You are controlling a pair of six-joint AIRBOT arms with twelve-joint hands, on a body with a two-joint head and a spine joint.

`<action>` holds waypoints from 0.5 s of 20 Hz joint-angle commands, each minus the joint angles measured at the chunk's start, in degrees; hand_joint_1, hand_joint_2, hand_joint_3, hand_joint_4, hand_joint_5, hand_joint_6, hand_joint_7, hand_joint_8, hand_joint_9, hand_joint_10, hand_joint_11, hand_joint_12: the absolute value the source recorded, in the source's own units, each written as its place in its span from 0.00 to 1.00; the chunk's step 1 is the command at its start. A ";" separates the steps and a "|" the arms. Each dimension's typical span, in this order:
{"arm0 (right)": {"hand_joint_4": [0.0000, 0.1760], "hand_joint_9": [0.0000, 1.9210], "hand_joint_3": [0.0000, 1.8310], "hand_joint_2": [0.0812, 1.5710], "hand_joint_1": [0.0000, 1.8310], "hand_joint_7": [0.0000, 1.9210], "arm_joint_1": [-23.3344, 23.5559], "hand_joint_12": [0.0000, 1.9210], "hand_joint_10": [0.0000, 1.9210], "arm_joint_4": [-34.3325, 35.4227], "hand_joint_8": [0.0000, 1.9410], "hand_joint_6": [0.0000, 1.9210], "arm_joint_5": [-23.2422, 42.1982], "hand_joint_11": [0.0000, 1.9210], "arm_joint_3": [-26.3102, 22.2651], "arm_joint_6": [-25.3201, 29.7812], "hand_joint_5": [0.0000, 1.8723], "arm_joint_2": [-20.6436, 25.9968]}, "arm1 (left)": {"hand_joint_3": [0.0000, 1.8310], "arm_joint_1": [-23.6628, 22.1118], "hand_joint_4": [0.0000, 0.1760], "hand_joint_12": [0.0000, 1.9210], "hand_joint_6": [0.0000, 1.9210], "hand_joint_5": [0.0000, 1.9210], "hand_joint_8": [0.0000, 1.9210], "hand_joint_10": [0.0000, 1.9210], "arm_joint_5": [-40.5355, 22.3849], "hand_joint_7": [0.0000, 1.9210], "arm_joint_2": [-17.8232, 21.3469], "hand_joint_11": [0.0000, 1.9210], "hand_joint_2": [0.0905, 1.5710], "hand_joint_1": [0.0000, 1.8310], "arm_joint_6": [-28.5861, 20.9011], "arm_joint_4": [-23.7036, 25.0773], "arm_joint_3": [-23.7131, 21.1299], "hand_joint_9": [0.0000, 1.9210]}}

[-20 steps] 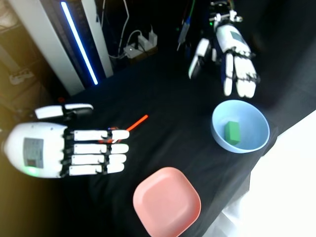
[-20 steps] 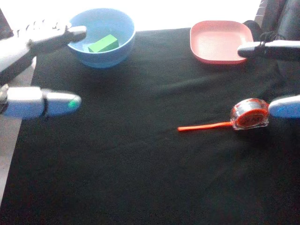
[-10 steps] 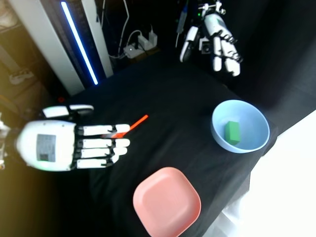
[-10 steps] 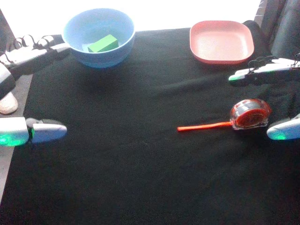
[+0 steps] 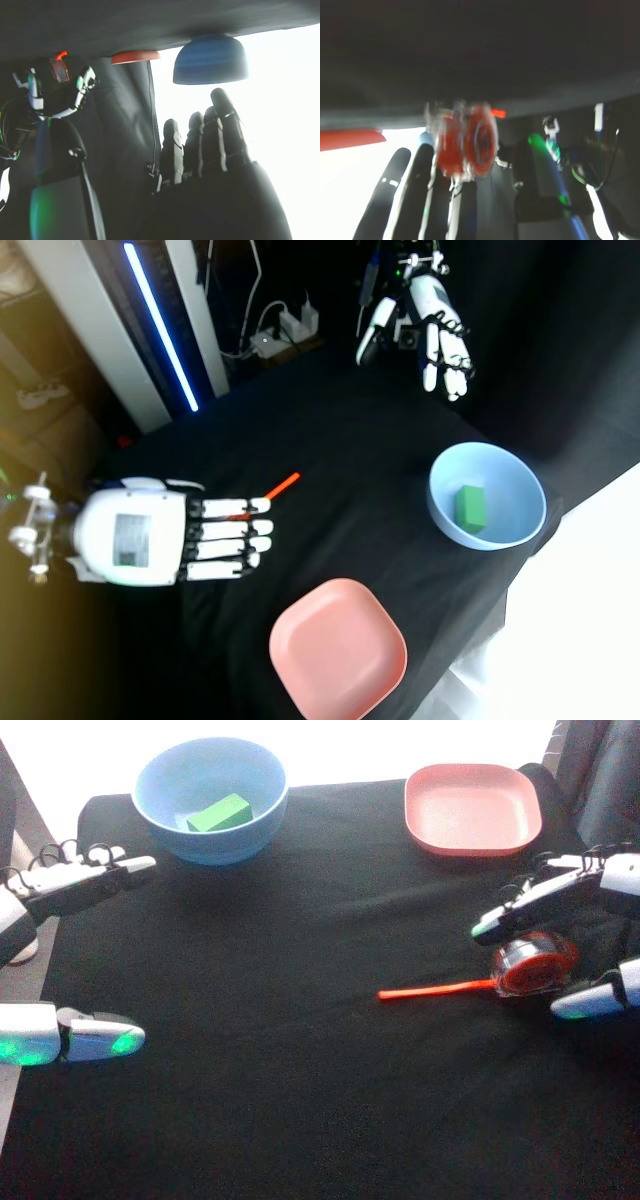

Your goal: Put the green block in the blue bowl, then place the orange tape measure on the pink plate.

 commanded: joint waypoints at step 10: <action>0.00 0.49 0.00 0.67 0.76 0.52 0.93 0.69 0.64 3.56 0.51 0.36 2.21 0.44 2.28 0.47 0.56 -2.30 | 0.00 0.23 0.50 0.54 0.00 0.15 0.00 0.00 -8.44 0.09 -0.17 0.00 0.53 0.44 -1.06 -0.91 -0.31 0.07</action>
